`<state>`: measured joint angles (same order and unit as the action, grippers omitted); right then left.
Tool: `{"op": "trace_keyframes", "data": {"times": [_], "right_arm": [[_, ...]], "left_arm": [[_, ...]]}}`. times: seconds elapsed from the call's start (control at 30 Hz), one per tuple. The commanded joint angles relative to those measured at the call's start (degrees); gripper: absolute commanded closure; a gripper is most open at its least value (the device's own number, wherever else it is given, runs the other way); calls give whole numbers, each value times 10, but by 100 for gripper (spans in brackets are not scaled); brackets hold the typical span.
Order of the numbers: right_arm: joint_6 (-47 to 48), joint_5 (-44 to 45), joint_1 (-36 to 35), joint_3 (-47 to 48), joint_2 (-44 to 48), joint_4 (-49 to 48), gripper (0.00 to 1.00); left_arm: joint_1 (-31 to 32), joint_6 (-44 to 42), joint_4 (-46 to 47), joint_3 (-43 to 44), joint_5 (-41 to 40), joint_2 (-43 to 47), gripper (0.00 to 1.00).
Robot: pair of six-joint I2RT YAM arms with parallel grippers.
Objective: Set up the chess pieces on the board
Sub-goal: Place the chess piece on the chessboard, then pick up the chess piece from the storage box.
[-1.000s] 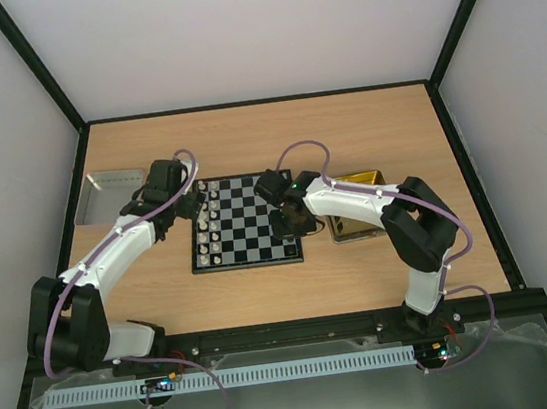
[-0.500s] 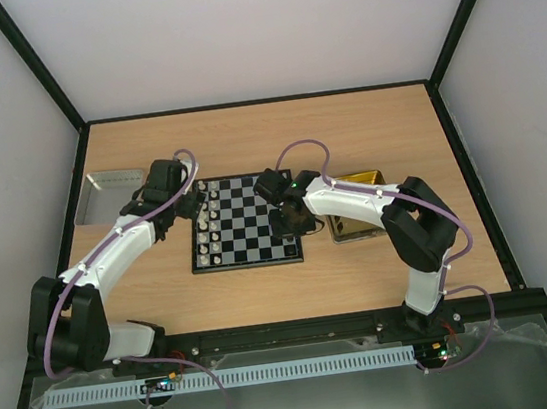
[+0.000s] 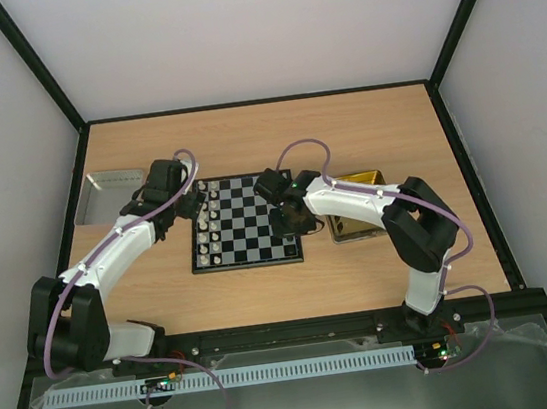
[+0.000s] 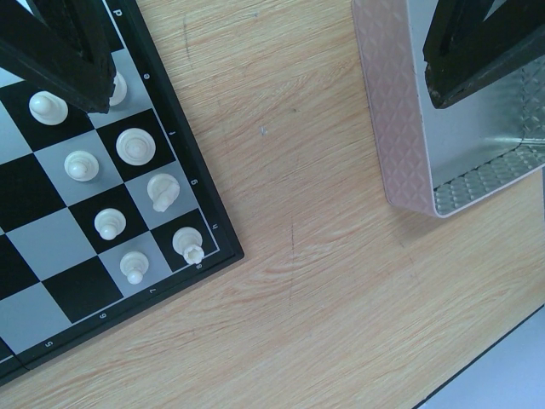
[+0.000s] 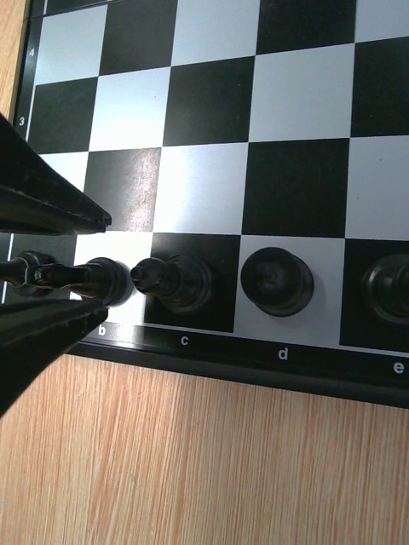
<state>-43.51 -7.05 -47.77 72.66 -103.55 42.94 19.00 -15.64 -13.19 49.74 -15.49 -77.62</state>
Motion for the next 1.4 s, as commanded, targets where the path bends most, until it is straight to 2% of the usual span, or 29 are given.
{"op": "trace_keyframes", "data": {"times": [0.0, 0.1, 0.27, 0.5, 0.63, 0.77, 1.07, 1.37], "right_arm": [[-8, 24, -4, -2, 24, 14, 76], [-13, 24, -4, 6, 35, 23, 72], [-7, 76, 21, 21, 72, 67, 72], [21, 49, 205, -45, 144, 51, 74], [25, 53, 277, -73, 151, 25, 74], [26, 30, 329, -86, 116, 1, 76], [13, 4, 382, -96, 42, -57, 78], [32, 5, 386, -66, 5, -60, 79]], "left_arm": [[3, -3, 1, -7, 0, 1, 1], [3, -4, 0, -7, -2, 3, 1], [2, -4, -3, -5, -1, 8, 1], [4, -4, -5, -2, -1, 5, 1], [5, -4, -4, -3, -2, 7, 1], [5, -4, -4, -3, -2, 4, 1], [7, -3, -5, 2, -1, 3, 1], [7, -4, 1, -6, 1, -1, 1]]}}
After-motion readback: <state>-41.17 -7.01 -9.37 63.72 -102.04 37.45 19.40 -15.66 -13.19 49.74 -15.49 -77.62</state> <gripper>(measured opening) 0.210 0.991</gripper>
